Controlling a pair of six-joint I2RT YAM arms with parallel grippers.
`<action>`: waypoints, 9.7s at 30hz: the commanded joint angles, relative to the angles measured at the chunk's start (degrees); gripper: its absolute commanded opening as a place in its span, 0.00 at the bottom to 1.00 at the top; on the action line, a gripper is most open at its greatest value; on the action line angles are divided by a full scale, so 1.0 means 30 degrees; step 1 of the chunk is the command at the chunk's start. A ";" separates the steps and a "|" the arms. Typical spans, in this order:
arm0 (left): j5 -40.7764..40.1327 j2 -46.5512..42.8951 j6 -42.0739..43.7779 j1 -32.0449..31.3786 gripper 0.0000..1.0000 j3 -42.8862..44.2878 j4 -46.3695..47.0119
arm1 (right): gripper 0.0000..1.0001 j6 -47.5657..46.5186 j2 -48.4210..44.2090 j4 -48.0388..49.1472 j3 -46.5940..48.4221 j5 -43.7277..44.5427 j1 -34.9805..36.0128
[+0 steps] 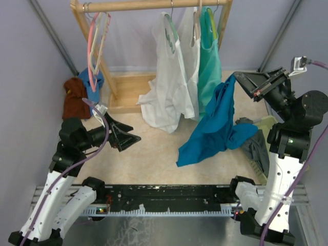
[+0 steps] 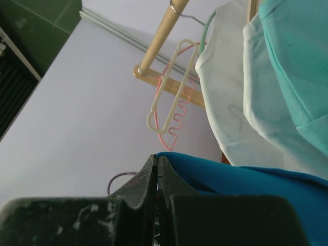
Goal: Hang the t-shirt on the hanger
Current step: Pick up the T-shirt and place it in the bin, then place the T-shirt at the center of the board, then pick up the T-shirt from the center of the board.
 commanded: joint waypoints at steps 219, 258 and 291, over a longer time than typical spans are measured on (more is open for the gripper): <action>-1.6289 0.2608 0.0028 -1.2885 0.64 0.0622 -0.4082 | 0.00 -1.1251 0.5136 -1.3475 -0.7461 3.0002 2.9522; -1.7596 1.0186 -0.2110 -1.2855 0.59 -0.1680 -0.2524 | 0.00 -1.2341 -0.0555 -1.4197 -0.7384 2.7986 2.8751; -2.4610 0.7497 0.3126 -1.2855 0.00 1.2740 -0.5817 | 0.00 -1.8069 0.1506 -1.0389 0.1172 2.8486 2.7353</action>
